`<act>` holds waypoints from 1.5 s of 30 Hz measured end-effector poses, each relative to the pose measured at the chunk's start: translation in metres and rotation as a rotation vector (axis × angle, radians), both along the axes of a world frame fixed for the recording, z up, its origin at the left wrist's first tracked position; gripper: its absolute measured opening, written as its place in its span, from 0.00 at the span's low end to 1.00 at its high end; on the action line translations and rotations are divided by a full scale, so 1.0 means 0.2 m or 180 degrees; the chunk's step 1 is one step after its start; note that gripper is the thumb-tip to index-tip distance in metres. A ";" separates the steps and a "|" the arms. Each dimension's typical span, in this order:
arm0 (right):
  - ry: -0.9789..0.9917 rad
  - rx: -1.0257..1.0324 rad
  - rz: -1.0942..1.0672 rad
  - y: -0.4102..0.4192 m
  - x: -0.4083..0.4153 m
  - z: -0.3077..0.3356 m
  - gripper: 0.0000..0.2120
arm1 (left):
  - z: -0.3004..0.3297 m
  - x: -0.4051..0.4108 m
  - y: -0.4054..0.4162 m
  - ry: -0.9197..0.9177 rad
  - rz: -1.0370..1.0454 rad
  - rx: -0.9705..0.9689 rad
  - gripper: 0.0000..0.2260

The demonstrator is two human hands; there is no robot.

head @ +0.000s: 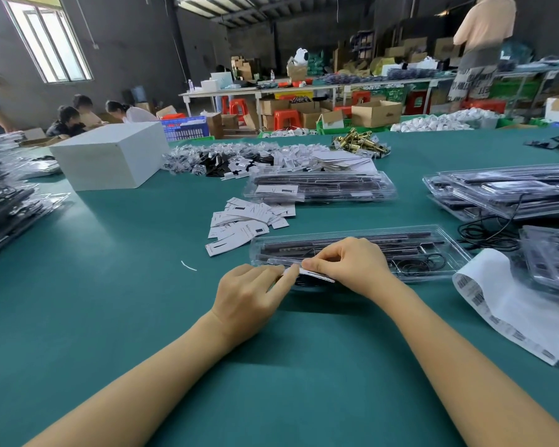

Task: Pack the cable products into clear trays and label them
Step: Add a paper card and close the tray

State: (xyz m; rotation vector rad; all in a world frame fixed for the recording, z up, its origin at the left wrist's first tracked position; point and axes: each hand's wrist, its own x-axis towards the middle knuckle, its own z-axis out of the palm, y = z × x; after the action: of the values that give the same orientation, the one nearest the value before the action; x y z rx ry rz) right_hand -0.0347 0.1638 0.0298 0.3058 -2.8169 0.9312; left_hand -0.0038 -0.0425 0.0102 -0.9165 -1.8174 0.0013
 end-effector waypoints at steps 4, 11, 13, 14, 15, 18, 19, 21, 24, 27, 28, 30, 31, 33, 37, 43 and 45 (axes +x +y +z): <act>-0.0052 0.0000 0.0000 0.00 0.01 0.00 0.14 | 0.00 -0.01 0.01 -0.0020 0.0090 -0.0019 0.07; -0.0067 0.0012 0.0045 0.00 0.01 0.01 0.13 | -0.02 -0.02 0.03 -0.0262 -0.0073 -0.0256 0.09; -0.0039 -0.0010 0.0050 0.00 0.01 0.00 0.13 | -0.04 -0.02 0.02 -0.0519 -0.0097 -0.0285 0.08; -0.0019 -0.0007 0.0055 0.00 0.01 0.00 0.13 | -0.04 -0.01 0.02 -0.0648 -0.0110 -0.0297 0.09; 0.0024 0.0023 0.0063 0.00 0.02 0.00 0.13 | -0.04 -0.01 0.02 -0.0781 -0.0116 -0.0313 0.11; 0.0394 0.0142 0.0064 0.00 0.04 -0.04 0.12 | -0.05 0.02 0.01 -0.1172 -0.0019 -0.0318 0.10; 0.0548 0.0140 0.0066 0.00 0.05 -0.05 0.12 | -0.05 0.03 0.00 -0.1294 0.0036 -0.0276 0.10; 0.0762 0.0193 0.0133 0.00 0.07 -0.08 0.13 | -0.05 0.05 0.00 -0.1484 0.0198 -0.0244 0.11; 0.0777 0.0265 0.0358 0.03 0.09 -0.09 0.14 | -0.03 0.06 0.00 -0.1532 0.0478 -0.0365 0.15; 0.0689 0.0184 0.0494 0.05 0.09 -0.10 0.14 | -0.03 0.08 0.01 -0.1601 0.0647 -0.0448 0.17; 0.0697 0.0188 0.0516 0.05 0.09 -0.11 0.14 | -0.03 0.08 0.01 -0.1626 0.0675 -0.0467 0.17; 0.0731 0.0229 0.0557 0.04 0.09 -0.11 0.14 | -0.02 0.09 0.01 -0.1691 0.0689 -0.0481 0.17; 0.0784 0.0270 0.0580 0.04 0.09 -0.10 0.13 | -0.01 0.09 0.01 -0.1733 0.0706 -0.0498 0.17; 0.1022 0.0478 0.0628 0.04 0.10 -0.10 0.12 | 0.00 0.09 0.02 -0.1766 0.0744 -0.0543 0.17; 0.1380 0.0878 0.0693 0.02 0.12 -0.09 0.09 | 0.00 0.09 0.01 -0.1852 0.0744 -0.0578 0.16; 0.1693 0.0771 0.0602 -0.01 0.14 -0.11 0.05 | -0.01 0.09 0.02 -0.2391 0.0983 -0.0611 0.23; 0.1828 0.0686 0.0541 -0.02 0.14 -0.11 0.07 | -0.03 0.08 0.03 -0.2609 0.1110 -0.0635 0.28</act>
State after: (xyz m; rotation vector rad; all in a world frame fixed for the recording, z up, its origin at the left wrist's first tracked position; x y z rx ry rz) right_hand -0.0072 0.1601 0.0081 0.7205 -2.3737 0.4600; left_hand 0.0132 -0.0371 0.0039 -0.7737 -2.7666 0.0306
